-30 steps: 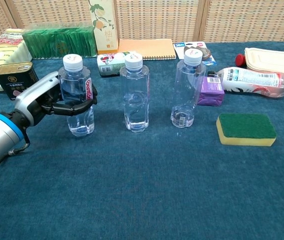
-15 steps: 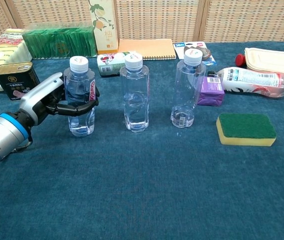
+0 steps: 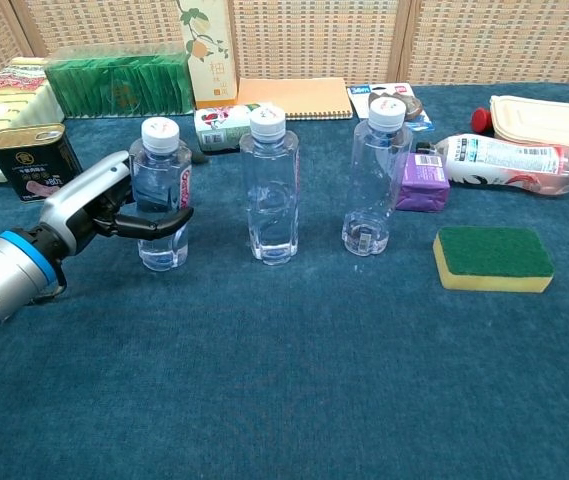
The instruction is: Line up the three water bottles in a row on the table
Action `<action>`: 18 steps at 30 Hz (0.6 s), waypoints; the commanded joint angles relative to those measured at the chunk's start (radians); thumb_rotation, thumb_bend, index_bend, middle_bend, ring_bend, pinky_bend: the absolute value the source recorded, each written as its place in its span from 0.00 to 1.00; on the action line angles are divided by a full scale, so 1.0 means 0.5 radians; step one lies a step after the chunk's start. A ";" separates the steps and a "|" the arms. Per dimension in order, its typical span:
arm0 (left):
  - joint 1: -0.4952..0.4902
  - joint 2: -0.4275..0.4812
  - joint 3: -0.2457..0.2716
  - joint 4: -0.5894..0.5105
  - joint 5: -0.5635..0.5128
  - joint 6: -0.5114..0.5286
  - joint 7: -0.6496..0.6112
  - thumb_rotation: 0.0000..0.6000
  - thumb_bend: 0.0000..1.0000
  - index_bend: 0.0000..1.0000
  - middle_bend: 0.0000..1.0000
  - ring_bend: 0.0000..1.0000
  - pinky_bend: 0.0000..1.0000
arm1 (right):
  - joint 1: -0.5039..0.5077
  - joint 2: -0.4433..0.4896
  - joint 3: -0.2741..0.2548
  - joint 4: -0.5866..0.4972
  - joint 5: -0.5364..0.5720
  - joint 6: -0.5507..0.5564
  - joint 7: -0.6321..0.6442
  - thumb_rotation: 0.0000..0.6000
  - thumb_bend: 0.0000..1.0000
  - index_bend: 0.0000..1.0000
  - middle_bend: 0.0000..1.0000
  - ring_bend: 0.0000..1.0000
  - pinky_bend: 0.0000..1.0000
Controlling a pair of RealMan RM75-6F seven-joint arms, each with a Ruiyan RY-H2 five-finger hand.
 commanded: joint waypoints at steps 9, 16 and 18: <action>0.030 0.007 0.026 0.027 0.010 0.029 -0.068 1.00 0.26 0.00 0.00 0.00 0.17 | 0.000 0.001 -0.006 -0.006 -0.011 -0.003 -0.015 1.00 0.00 0.12 0.00 0.02 0.15; 0.061 0.026 0.030 0.032 -0.006 0.038 -0.089 1.00 0.14 0.00 0.00 0.00 0.10 | 0.000 0.000 -0.011 -0.008 -0.021 -0.002 -0.019 1.00 0.00 0.12 0.00 0.02 0.15; 0.073 0.031 0.022 0.022 -0.017 0.047 -0.078 1.00 0.13 0.00 0.00 0.00 0.08 | 0.000 0.001 -0.011 -0.008 -0.023 -0.003 -0.021 1.00 0.00 0.12 0.00 0.02 0.15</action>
